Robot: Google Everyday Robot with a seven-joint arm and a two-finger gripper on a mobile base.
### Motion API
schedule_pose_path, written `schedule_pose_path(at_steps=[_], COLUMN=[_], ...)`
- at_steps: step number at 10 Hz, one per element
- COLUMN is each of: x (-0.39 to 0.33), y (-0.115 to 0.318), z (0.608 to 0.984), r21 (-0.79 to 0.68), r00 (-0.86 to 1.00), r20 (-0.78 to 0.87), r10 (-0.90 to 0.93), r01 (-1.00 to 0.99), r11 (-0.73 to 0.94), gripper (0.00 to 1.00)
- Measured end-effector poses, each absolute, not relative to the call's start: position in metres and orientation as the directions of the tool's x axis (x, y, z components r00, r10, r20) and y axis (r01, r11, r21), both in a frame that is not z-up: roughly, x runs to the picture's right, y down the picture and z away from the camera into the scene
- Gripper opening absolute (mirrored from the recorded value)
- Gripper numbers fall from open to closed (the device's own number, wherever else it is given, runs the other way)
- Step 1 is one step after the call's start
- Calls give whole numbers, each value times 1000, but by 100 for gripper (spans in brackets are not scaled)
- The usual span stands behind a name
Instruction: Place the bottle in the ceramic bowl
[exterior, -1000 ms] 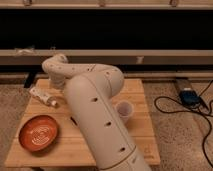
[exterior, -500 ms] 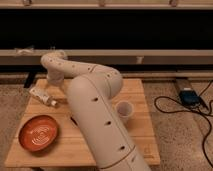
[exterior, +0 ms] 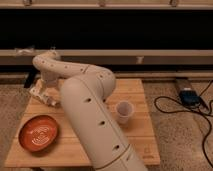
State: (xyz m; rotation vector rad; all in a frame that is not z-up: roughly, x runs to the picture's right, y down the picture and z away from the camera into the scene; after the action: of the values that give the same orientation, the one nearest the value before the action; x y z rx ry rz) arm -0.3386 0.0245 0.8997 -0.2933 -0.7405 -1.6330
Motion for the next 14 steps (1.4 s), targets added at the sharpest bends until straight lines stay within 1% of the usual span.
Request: schedule_pose_path(at_steps=[3, 8, 13, 14], x=[-349, -367, -384, -388], y=[34, 42, 56, 60], z=[902, 916, 931, 934], r21=[336, 379, 405, 407], r00=[-300, -429, -497, -507], r20=[521, 454, 429, 425], r10=[-799, -781, -754, -750], r01=[933, 886, 852, 847], r11=[-132, -267, -331, -342], gripper=[80, 80, 80, 77])
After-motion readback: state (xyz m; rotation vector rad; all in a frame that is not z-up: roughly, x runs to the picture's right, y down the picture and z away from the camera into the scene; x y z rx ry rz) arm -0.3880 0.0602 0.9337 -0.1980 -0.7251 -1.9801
